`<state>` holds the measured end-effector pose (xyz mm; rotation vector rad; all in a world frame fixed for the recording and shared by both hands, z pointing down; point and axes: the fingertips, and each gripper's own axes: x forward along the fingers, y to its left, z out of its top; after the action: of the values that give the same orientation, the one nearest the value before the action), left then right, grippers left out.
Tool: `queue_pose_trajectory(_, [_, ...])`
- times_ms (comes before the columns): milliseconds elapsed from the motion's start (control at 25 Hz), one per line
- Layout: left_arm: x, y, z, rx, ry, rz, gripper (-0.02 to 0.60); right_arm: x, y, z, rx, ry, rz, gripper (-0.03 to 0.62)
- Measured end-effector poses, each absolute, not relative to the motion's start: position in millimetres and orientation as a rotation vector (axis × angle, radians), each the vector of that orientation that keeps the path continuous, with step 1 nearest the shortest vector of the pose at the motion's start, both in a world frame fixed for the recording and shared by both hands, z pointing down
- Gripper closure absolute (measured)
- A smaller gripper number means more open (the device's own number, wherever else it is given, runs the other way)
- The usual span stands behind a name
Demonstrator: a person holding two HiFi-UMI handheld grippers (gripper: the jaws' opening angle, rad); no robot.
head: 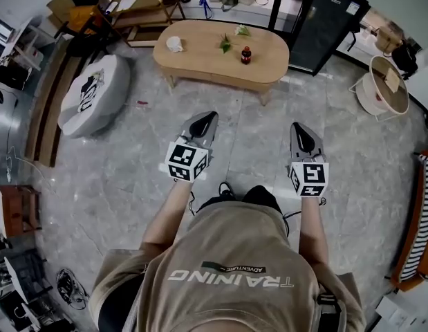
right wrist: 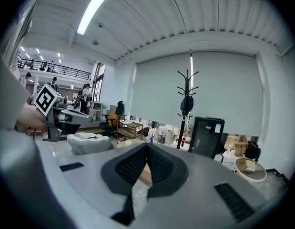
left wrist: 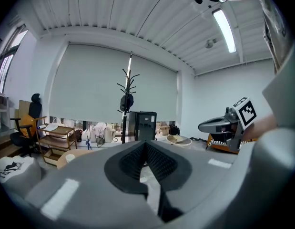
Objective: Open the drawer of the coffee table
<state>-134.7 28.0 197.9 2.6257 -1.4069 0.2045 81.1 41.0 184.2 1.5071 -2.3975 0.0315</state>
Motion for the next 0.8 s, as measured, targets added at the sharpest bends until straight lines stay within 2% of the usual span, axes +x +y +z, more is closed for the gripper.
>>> queue_pose_trajectory(480, [-134.5, 0.5, 218.1, 2.577, -1.39, 0.233, 0.575, 79.3, 6.4, 197.7, 1.492, -2.396, 0.067, 0.591])
queue_pose_trajectory(800, [-74.4, -48.3, 230.9, 2.572, -1.368, 0.31, 0.575, 146.7, -38.3, 231.6, 1.485, -2.38, 0.172, 0.591])
